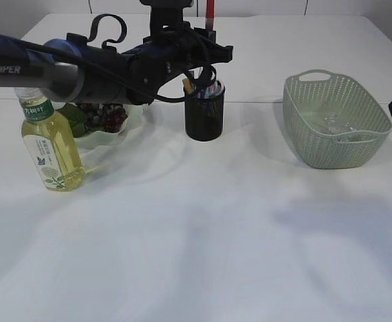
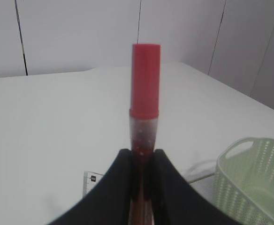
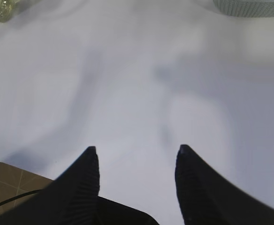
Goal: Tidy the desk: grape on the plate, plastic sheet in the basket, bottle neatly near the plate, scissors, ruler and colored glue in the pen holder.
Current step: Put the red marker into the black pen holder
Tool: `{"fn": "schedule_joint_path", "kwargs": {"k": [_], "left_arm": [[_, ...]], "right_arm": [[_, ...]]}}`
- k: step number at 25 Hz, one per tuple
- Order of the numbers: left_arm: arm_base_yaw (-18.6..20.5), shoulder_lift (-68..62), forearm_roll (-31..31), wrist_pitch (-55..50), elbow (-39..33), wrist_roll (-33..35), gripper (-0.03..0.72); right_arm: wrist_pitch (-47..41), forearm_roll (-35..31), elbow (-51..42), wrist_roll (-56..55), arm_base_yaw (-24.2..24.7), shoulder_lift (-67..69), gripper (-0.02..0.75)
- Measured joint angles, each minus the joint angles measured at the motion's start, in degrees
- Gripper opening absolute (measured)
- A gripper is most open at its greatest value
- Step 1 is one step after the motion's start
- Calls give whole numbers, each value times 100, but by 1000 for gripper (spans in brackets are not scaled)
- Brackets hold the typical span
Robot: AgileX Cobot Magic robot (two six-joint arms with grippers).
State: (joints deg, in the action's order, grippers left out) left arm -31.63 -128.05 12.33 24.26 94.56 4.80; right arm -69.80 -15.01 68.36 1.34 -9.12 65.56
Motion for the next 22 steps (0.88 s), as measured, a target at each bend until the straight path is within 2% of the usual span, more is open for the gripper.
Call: {"fn": "schedule_joint_path", "kwargs": {"k": [5,17,22], "left_arm": [[76,-253,0,-156,259,0,85],[184,-398,0,-181,339,0,92],[184,-598,0,-264,694,0,92]], "right_arm": [[4,0,0,13,0,0,417],[91,10,0,13,0,0,417],[116,10,0,23,0,0,417]]}}
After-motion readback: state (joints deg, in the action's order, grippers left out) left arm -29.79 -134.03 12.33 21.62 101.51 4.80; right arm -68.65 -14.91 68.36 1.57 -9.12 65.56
